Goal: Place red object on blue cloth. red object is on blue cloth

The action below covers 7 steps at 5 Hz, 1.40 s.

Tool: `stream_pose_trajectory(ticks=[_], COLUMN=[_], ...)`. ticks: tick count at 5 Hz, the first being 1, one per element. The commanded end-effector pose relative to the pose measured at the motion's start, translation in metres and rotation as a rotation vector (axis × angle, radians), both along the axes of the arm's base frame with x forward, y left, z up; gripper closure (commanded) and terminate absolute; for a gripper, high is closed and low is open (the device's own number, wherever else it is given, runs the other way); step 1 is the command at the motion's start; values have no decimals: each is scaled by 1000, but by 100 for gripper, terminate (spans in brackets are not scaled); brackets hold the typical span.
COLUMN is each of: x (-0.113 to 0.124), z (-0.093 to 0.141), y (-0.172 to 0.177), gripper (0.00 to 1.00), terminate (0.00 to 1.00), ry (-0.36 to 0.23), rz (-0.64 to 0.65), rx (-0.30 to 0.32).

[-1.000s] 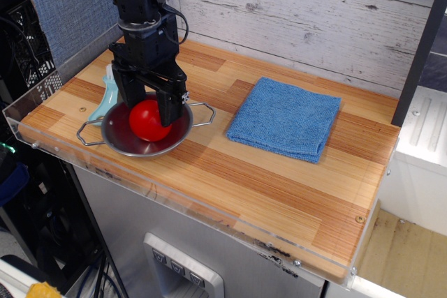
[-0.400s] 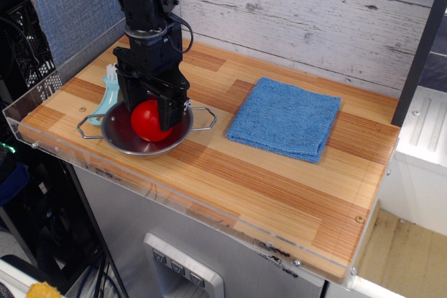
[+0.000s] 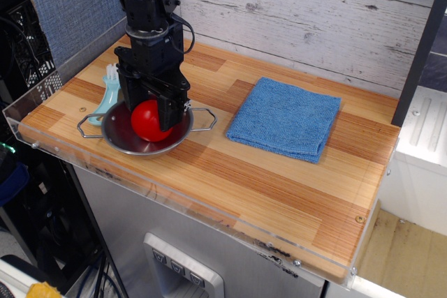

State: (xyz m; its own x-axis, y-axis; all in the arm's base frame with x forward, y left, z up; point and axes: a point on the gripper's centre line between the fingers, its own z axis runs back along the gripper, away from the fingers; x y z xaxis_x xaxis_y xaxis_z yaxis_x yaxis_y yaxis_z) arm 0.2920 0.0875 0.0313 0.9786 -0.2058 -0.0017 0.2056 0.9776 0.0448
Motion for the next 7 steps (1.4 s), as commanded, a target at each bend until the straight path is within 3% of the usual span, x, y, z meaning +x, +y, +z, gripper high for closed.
stream_pose_trajectory(ticks=[1,2,3,5,7], x=[8,16,29,59,82], z=[60,81,85,82,58], y=[5,5,-24,-96,-116], gripper=[100,100,100,100,100], terminate=[0,0,0,0,0], ry=[-106,-135,-141,-177,-141], rz=[41,51,-3,-58,-39], rx=[-46,-74,-87,-63,-40])
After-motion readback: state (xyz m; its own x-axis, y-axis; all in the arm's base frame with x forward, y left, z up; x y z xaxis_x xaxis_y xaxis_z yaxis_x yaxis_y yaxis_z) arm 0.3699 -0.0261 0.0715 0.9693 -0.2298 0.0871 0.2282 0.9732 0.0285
